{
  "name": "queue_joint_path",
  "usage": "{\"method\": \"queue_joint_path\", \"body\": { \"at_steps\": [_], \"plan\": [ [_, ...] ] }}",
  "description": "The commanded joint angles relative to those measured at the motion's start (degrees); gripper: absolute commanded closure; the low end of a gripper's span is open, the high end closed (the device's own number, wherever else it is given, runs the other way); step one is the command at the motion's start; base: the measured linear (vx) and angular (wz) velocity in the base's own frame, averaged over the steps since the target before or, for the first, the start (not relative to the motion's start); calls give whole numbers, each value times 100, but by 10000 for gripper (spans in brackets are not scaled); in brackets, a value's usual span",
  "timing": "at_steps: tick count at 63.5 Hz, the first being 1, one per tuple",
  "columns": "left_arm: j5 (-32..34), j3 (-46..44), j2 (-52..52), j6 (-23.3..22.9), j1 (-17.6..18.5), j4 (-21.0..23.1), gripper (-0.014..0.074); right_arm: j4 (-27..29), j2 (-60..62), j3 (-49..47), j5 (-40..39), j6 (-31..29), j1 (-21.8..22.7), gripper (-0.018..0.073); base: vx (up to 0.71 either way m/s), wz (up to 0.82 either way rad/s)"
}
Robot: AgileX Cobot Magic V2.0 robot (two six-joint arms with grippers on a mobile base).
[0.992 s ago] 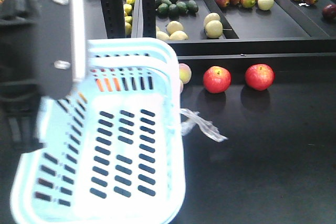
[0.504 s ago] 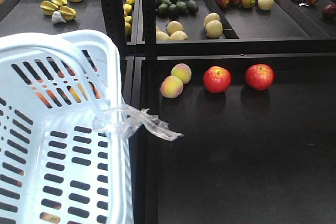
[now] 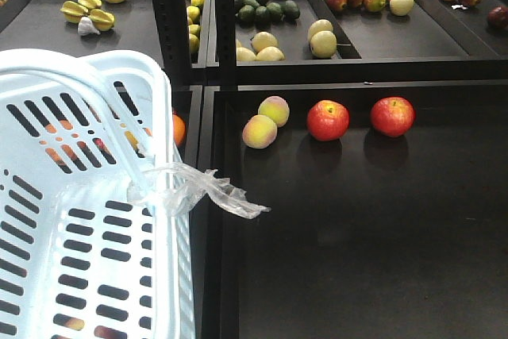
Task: Pick three apples into basket with both arms
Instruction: 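Lift the light-blue basket by its handle with the left gripper, then drive the base away from the table holding the basket in the left gripper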
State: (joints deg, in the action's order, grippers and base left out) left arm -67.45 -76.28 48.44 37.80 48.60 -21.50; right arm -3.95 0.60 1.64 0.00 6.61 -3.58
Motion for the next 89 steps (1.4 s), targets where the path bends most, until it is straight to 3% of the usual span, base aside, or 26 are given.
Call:
{"method": "queue_joint_path", "body": {
  "at_steps": [1, 89],
  "plan": [
    [466, -157, -21, -93, 7, -147, 604, -30, 63, 84, -418, -1, 26, 568, 0, 0],
    [466, -157, -21, -93, 7, -147, 604, -30, 63, 84, -418, -1, 26, 568, -1, 2]
  ]
}}
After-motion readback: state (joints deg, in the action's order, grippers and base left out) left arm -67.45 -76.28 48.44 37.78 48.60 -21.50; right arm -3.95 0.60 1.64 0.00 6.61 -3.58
